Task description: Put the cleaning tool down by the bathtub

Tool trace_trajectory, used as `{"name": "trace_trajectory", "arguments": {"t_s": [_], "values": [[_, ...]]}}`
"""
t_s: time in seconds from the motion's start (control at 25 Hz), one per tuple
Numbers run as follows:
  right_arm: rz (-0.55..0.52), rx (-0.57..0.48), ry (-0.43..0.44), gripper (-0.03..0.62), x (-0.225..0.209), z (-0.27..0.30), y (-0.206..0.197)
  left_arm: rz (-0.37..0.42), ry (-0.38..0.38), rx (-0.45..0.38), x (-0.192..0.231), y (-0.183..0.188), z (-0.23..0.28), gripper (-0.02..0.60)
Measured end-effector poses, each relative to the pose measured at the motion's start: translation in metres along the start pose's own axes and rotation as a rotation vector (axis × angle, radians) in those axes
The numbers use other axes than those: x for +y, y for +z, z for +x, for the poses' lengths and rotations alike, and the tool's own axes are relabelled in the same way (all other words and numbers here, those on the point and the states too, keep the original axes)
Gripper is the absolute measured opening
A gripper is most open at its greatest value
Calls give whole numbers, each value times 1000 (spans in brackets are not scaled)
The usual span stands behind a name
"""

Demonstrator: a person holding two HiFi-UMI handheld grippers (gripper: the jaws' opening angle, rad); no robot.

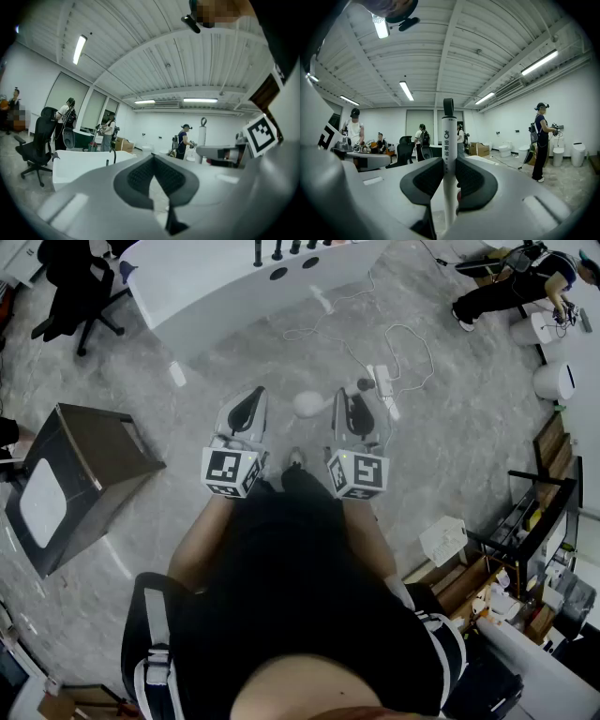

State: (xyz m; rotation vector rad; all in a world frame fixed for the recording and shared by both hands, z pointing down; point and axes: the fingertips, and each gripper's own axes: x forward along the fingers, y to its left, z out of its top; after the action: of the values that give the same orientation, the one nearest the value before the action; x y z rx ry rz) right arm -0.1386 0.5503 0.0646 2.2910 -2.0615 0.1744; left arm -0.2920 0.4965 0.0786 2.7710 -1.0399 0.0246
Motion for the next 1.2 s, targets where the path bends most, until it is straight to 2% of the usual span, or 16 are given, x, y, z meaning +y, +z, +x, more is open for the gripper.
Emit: {"name": "trace_trajectory", "arguments": {"t_s": [0.6,0.76,1.2], "values": [[21,-5,-4,86,-25,-3,0,-9,-13,9,-21,-6,15,8],[50,-16,14,86,-45,0,2,-14,-3,2,-30,-8,31,9],[45,0,90,86,-111,33,-13,-16,51,10,-66,-21,93,8]]}}
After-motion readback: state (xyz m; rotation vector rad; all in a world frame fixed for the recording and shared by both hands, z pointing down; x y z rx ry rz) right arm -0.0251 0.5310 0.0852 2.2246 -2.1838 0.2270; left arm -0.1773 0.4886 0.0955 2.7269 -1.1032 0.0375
